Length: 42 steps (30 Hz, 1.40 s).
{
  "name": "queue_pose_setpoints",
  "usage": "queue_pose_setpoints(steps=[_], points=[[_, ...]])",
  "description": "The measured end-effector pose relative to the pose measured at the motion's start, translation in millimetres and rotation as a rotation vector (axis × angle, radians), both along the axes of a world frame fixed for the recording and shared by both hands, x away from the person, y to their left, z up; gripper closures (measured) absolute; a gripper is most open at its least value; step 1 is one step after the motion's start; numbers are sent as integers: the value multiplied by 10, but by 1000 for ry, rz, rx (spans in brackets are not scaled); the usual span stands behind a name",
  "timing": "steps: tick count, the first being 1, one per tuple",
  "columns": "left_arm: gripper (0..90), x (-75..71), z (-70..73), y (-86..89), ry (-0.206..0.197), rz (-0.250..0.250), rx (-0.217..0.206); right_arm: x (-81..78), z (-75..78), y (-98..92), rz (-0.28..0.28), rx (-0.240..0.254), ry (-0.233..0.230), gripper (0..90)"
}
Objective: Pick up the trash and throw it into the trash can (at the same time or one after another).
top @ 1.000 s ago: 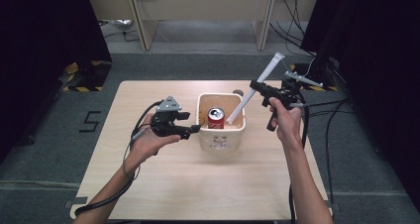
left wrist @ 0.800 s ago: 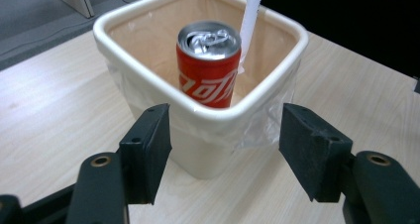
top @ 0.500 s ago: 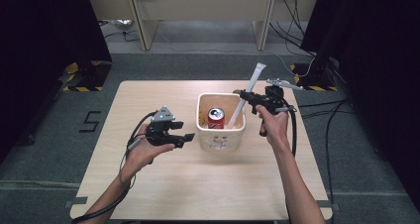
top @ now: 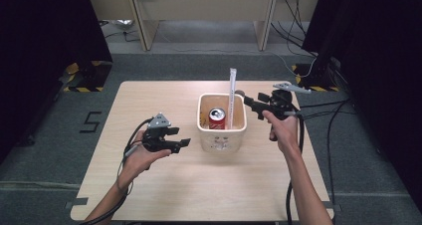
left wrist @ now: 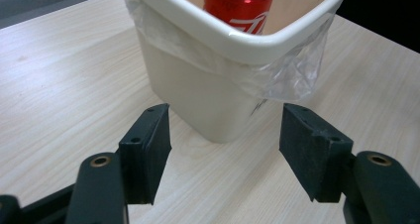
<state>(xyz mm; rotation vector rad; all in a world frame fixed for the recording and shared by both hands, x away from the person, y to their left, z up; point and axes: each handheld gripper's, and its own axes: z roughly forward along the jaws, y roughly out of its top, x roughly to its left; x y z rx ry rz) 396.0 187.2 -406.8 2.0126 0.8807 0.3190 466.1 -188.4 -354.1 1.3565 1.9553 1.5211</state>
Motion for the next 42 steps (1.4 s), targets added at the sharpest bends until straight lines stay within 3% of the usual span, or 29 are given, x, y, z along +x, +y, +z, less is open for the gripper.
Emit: queue_pose_setpoints(steps=[8, 13, 25, 30, 42], points=[[331, -4, -151, 60, 15, 21, 17, -168, -10, -192, -45, -127, -39, 191], [283, -17, -252, 85, 26, 35, 18, -280, -24, -270, -61, -177, -64, 153], [228, -59, -415, 140, 25, 51, 25, -459, -133, -393, -73, -221, -73, 153], [223, -83, -484, 159, 24, 50, 28, -520, -172, -415, -87, -273, -77, 153], [222, -111, -709, 214, 30, 73, 48, -700, -319, -416, -73, -309, -71, 154]])
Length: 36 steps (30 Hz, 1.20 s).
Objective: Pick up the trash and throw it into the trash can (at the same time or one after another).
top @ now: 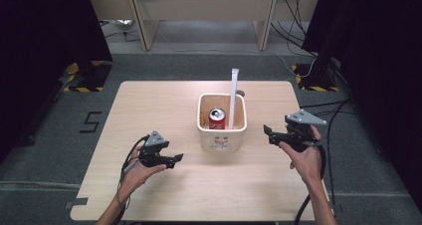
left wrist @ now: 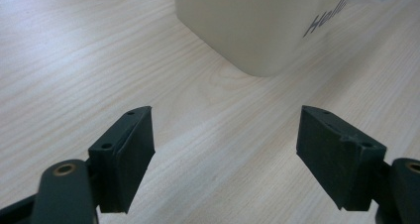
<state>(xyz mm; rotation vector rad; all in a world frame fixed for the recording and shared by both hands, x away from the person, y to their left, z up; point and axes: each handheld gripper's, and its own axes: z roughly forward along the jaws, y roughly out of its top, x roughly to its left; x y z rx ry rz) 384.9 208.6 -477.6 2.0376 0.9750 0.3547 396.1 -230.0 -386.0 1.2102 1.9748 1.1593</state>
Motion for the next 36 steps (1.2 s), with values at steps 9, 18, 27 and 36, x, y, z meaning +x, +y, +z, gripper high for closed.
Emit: queue_pose_setpoints(steps=[9, 18, 27, 36], points=[[215, -39, -153, 6, 3, 4, 19, -70, -207, 2, -4, -40, 27, 155], [195, -70, -271, 21, 8, 4, 37, -146, -378, 36, 4, -54, 49, 155], [195, -105, -356, 43, 17, 5, 49, -230, -564, 74, 10, -77, 71, 156], [195, -144, -422, 75, 21, 12, 65, -332, -789, 119, 23, -93, 115, 157]])
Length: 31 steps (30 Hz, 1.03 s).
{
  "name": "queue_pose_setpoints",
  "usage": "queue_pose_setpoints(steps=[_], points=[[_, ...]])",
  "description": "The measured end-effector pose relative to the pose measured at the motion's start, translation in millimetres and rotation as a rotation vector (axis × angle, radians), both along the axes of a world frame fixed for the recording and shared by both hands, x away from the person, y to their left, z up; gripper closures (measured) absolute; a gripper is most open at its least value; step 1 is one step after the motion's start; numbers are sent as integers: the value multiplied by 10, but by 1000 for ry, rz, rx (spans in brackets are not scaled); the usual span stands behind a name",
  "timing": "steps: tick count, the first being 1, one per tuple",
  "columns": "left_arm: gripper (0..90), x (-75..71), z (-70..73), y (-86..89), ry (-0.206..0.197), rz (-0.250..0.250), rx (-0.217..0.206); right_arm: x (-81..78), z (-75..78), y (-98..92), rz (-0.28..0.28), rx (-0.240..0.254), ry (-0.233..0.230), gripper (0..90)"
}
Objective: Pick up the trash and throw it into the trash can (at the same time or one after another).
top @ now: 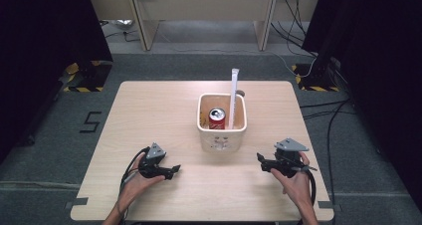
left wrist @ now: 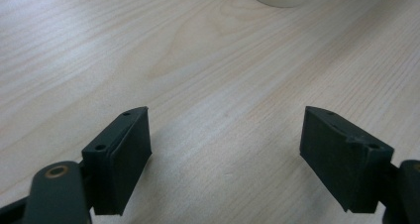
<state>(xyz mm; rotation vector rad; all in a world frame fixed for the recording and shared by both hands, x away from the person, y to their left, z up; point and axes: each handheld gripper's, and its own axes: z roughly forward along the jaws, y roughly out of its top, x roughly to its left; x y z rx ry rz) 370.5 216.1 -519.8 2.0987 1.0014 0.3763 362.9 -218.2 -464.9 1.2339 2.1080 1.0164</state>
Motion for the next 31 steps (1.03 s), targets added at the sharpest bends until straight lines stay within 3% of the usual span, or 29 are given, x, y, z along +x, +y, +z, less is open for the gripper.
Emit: queue_pose_setpoints(steps=[10, 17, 21, 24, 31], points=[[187, -71, -25, 5, -27, -1, 26, -120, -201, 13, 2, -22, 39, 157], [169, -77, -29, 1, -24, -5, 27, -189, -335, 13, -10, -12, 62, 158], [161, -75, -30, 0, -23, -1, 27, -205, -435, 23, -10, -46, 95, 157], [156, -74, -30, 0, -23, 0, 28, -213, -506, 38, -5, -41, 119, 147], [155, -74, -30, 0, -23, 0, 29, -213, -517, 34, -7, -29, 119, 135]])
